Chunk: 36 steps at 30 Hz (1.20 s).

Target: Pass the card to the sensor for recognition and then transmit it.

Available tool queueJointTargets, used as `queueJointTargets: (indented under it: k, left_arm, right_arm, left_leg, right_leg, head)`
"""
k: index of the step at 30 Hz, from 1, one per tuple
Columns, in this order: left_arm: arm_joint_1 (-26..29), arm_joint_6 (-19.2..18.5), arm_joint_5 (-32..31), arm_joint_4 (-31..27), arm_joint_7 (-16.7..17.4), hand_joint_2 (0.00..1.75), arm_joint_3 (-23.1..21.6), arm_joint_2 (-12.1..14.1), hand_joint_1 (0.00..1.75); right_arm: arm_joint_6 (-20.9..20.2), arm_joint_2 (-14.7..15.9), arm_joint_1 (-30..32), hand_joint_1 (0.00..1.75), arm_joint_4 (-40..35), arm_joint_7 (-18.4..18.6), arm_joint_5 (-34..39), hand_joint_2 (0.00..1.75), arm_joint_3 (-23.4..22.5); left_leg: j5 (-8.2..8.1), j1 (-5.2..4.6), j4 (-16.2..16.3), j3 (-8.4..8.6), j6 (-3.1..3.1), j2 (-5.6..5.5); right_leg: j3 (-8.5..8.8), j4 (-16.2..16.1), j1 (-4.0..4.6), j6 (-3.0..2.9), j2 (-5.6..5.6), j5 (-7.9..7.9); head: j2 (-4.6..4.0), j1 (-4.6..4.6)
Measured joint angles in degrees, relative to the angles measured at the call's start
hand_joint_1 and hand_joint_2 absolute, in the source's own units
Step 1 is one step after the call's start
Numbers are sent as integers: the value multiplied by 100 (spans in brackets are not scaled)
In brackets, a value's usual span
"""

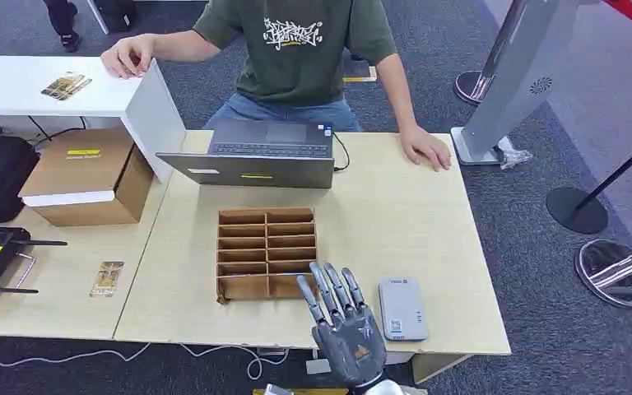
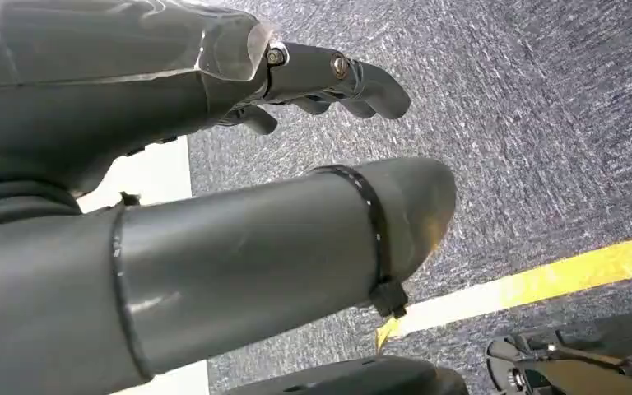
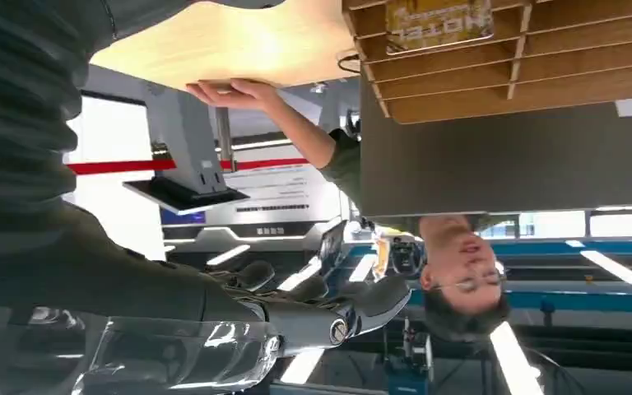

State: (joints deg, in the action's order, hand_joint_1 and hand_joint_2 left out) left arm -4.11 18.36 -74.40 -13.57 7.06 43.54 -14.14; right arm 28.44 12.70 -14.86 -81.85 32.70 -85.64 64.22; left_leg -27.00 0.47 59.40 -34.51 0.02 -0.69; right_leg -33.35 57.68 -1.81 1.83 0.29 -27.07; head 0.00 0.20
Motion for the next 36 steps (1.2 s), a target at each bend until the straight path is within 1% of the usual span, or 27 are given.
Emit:
queueJointTargets:
  k: [2,4,6,10,11,13,15,17,18,20,23,26,34,36]
  left_arm:
    - [-1,0,6,0,0,0,0,0,0]
    - [-2,-57,15,0,0,0,0,2,0]
    - [-4,-105,20,0,0,0,0,2,0]
    - [-10,-155,33,0,-4,0,0,11,0]
    - [-10,-153,29,0,-13,0,4,13,0]
    - [-7,-153,24,0,-31,0,24,17,0]
    - [-12,-179,22,0,-9,0,44,17,0]
    - [-37,-303,-7,0,93,0,46,17,0]
    - [-56,-370,-13,0,144,0,46,20,0]
    - [-103,-452,-26,0,227,0,48,20,0]
    - [-166,-487,-35,0,256,0,50,20,0]
    - [-198,-503,-35,0,264,0,50,17,0]
    - [-245,-555,-57,0,308,0,50,7,0]
    - [-255,-568,-63,0,326,0,50,2,0]
  right_arm:
    - [0,-28,23,0,0,-103,0,175,-44]
    - [-11,-70,66,0,0,-309,0,175,-136]
    - [-15,-114,107,0,0,-440,0,175,-217]
    - [-59,-289,276,0,-4,-1048,0,175,-518]
    - [-126,-371,357,0,-17,-1293,0,175,-642]
    - [-212,-548,547,0,-35,-1662,0,175,-945]
    - [-308,-804,709,0,-39,-2084,2,175,-1291]
    - [-380,-1070,806,0,-39,-2412,17,175,-1617]
    - [-419,-1165,825,0,-39,-2515,28,175,-1740]
    - [-507,-1359,830,0,-33,-2654,46,175,-1977]
    - [-614,-1572,824,0,-22,-2820,79,175,-2225]
    - [-667,-1714,796,0,22,-2896,116,175,-2382]
    - [-802,-1952,673,0,142,-2868,359,175,-2581]
    - [-935,-2017,653,0,175,-2826,470,175,-2599]
  left_leg:
    - [0,0,0,0,0,0]
    - [0,0,0,1,0,-1]
    - [0,1,0,1,0,0]
    - [0,1,0,1,-1,0]
    - [0,2,0,1,-1,-1]
    - [0,3,0,0,-1,-1]
    - [0,4,-1,0,-1,0]
    - [0,4,-1,1,-1,0]
    - [1,5,-1,0,-1,0]
    - [1,5,-1,0,-2,0]
    - [2,5,0,2,-3,0]
    - [5,4,0,2,-6,0]
    - [5,5,0,2,-6,0]
    - [5,7,0,2,-7,1]
  right_leg:
    - [0,0,0,0,0,0]
    - [0,0,0,0,-1,0]
    - [0,0,0,0,0,0]
    - [0,0,1,0,0,0]
    - [0,0,1,-1,-1,0]
    - [0,1,3,-1,-1,-1]
    - [-1,1,4,-1,0,-1]
    - [-1,1,4,-2,0,-1]
    - [-1,1,4,-2,0,-1]
    - [-1,1,4,-2,0,0]
    - [3,1,3,-2,0,1]
    - [2,1,3,-6,1,5]
    - [0,1,4,-7,1,5]
    - [0,1,7,-7,1,5]
  head:
    - [0,0]
    - [0,0]
    - [0,-2]
    - [0,-2]
    - [0,0]
    - [0,-2]
    - [0,2]
    - [0,0]
    - [0,0]
    - [0,0]
    - [0,0]
    - [0,0]
    - [0,0]
    - [0,0]
